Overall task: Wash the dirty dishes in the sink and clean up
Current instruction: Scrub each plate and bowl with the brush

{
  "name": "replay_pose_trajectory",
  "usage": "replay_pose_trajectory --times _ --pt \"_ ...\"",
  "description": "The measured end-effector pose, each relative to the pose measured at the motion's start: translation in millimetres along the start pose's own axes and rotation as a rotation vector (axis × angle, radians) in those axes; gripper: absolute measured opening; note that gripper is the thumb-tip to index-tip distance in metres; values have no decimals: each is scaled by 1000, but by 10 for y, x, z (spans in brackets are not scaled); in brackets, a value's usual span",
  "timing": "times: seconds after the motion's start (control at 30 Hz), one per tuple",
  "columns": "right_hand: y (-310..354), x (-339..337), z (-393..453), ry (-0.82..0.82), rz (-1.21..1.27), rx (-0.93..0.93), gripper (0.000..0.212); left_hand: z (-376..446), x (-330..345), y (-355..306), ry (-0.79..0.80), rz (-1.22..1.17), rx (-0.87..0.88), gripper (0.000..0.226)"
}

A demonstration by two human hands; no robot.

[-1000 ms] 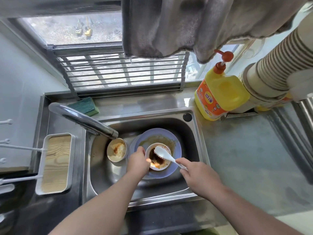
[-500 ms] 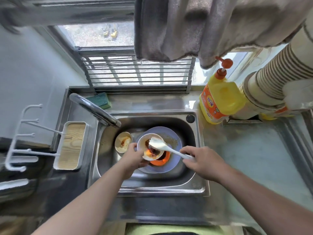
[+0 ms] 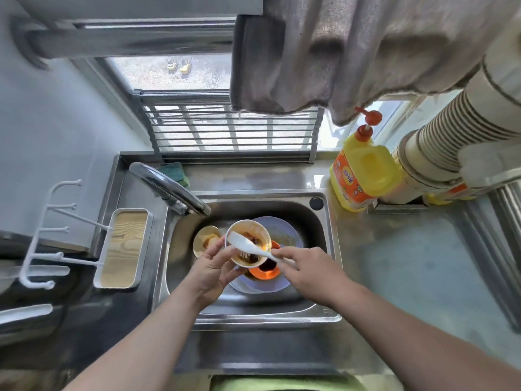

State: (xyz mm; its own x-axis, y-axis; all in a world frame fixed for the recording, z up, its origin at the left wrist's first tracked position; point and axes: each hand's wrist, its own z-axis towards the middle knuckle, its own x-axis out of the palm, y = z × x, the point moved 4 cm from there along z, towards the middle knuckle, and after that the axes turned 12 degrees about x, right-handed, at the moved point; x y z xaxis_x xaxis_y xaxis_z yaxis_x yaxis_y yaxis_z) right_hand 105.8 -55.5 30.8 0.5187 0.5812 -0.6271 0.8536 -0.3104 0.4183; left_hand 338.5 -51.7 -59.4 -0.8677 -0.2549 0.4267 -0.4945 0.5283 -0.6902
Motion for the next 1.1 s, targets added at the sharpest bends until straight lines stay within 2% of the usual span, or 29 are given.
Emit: replay_pose_trajectory --times 0.1,0.17,0.3,0.37,0.47,0.53,0.67,0.73,0.87,0.9,0.97,1.1 --pt "32 56 -2 -130 -112 44 35 16 -91 -40 2 -22 5 52" --pt "13 138 -41 -113 -122 106 35 84 -202 -96 -41 -20 22 55" --pt "304 395 -219 7 155 133 31 117 -239 -65 -37 -15 -13 52" --pt "389 429 -205 -38 226 162 32 79 -194 -13 -21 -43 -33 48" --pt "317 289 -205 -182 -12 206 34 104 -200 -60 -25 -60 -26 55" --pt "291 285 -299 -170 -120 203 34 182 -246 -151 -28 -24 0 58" --pt "552 361 -347 -5 277 180 25 199 -183 -136 -35 -59 -21 45" --pt "566 330 -224 -37 322 208 26 161 -169 -70 -30 -85 -24 45" --pt "330 208 -203 -180 -155 221 32 223 -237 -124 -36 -12 -1 59" --pt "290 240 -254 -179 -205 208 32 235 -241 -156 -44 4 5 62" --pt "292 377 -336 -118 -59 211 31 225 -209 -170 -65 24 12 68" --pt "404 584 -263 179 687 397 17 68 -144 -14 -125 9 14 75"
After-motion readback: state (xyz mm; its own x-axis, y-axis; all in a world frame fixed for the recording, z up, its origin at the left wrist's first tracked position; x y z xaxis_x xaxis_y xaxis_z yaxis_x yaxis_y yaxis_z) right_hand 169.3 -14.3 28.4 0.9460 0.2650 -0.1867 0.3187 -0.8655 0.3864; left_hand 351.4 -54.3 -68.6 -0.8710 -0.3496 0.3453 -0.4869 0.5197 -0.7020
